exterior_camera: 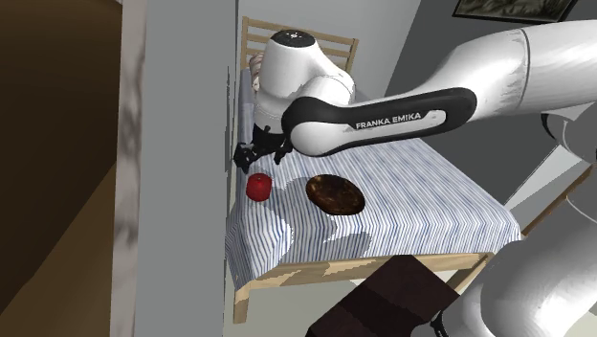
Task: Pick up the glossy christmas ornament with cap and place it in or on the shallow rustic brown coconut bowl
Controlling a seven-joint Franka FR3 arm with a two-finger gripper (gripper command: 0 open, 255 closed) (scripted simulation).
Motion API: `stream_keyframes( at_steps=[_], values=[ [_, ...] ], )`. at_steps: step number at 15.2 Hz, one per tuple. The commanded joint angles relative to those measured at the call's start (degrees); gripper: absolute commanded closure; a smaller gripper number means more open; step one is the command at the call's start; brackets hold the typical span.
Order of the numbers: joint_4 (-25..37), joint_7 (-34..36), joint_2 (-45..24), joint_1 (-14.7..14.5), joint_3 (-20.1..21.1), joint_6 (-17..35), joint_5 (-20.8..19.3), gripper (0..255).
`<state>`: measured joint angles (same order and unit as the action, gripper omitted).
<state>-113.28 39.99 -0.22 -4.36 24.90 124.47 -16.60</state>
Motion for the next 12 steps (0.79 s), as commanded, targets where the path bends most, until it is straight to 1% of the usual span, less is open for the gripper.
stream_keyframes(
  at_steps=[1, 5, 12],
  values=[
    [-0.42, 0.51, -0.89, 0.06, -0.07, 1.22, -0.72, 0],
    [-1.29, 1.29, -2.46, 0.21, -0.30, 3.42, -1.95, 0],
    [-1.28, 1.29, -2.46, 0.21, -0.30, 3.41, -1.94, 0]
  ],
)
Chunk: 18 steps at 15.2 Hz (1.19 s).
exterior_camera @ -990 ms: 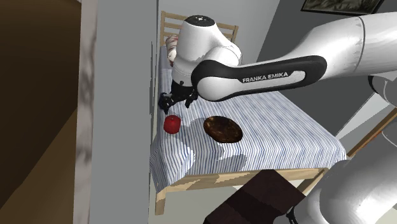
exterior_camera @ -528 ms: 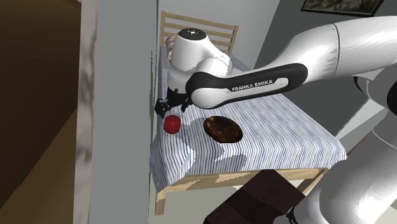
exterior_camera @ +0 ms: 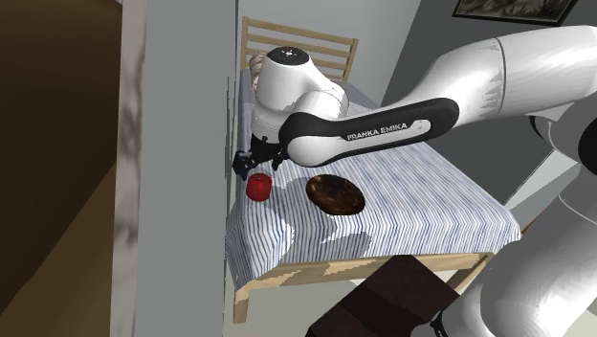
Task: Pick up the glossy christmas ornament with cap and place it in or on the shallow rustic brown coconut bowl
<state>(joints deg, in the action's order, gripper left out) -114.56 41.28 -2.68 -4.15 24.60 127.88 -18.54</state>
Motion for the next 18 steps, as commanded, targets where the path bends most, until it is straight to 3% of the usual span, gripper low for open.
stream_keyframes(
  at_steps=[1, 10, 17, 18],
  values=[
    [0.00, 0.00, 0.00, 0.00, 0.00, 0.00, 0.00, 255],
    [-0.01, 0.00, 0.00, 0.00, 0.00, 0.01, 0.00, 255],
    [2.09, -1.45, 1.28, 0.05, 0.06, -3.02, 1.35, 255],
    [2.09, -1.45, 1.28, 0.05, 0.06, -3.02, 1.35, 0]
  ],
)
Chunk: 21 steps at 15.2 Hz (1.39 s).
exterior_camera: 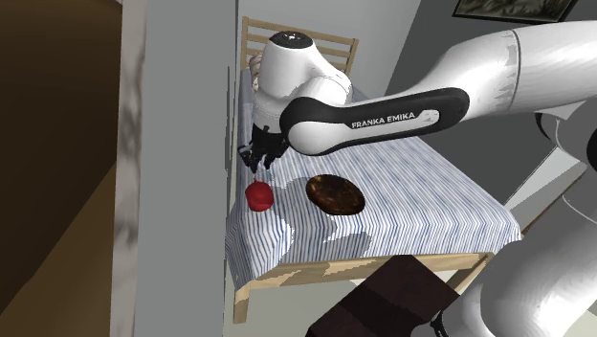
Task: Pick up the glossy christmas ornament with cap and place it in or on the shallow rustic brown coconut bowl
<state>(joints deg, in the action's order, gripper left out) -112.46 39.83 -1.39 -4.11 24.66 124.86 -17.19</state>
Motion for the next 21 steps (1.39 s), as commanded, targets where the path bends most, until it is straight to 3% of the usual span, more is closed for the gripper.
stream_keyframes(
  at_steps=[1, 3, 10, 18, 19, 21],
  values=[
    [3.30, 0.12, -3.10, -0.84, 0.73, -4.80, -1.04, 0],
    [7.87, 0.19, -7.46, -2.27, 1.51, -11.37, -2.35, 0],
    [4.69, 1.27, -9.50, -1.92, 0.73, -6.41, -4.05, 0],
    [4.69, 1.27, -9.50, -1.92, 0.73, -6.42, -4.04, 0],
    [4.69, 1.27, -9.50, -1.92, 0.73, -6.42, -4.04, 255],
    [4.73, 1.28, -9.51, -1.93, 0.74, -6.44, -4.05, 255]
  ],
)
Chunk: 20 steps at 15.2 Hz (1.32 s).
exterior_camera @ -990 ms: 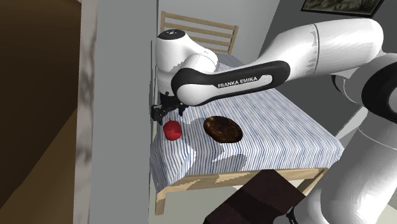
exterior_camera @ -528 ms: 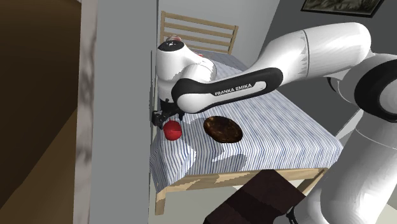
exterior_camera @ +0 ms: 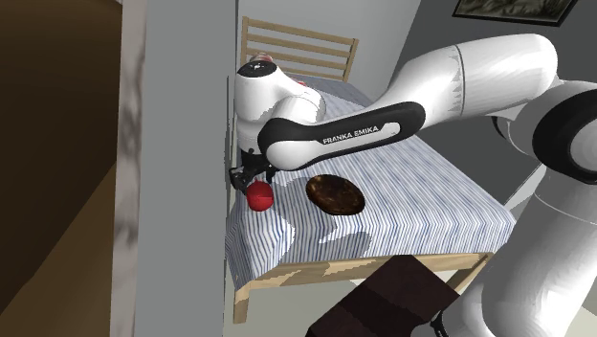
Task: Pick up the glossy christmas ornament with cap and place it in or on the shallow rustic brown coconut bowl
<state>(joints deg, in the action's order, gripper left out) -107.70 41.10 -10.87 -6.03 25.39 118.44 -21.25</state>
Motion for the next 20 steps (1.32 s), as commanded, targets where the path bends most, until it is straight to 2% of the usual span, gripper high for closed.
stream_keyframes(
  at_steps=[1, 7, 20],
  values=[
    [-0.02, 0.00, -0.04, -0.01, 0.00, -0.02, 0.01, 255],
    [-0.07, 0.00, -0.03, 0.00, 0.00, 0.02, 0.01, 255],
    [6.68, -3.26, 2.62, 0.08, 0.52, -8.64, 2.56, 255]
  ],
)
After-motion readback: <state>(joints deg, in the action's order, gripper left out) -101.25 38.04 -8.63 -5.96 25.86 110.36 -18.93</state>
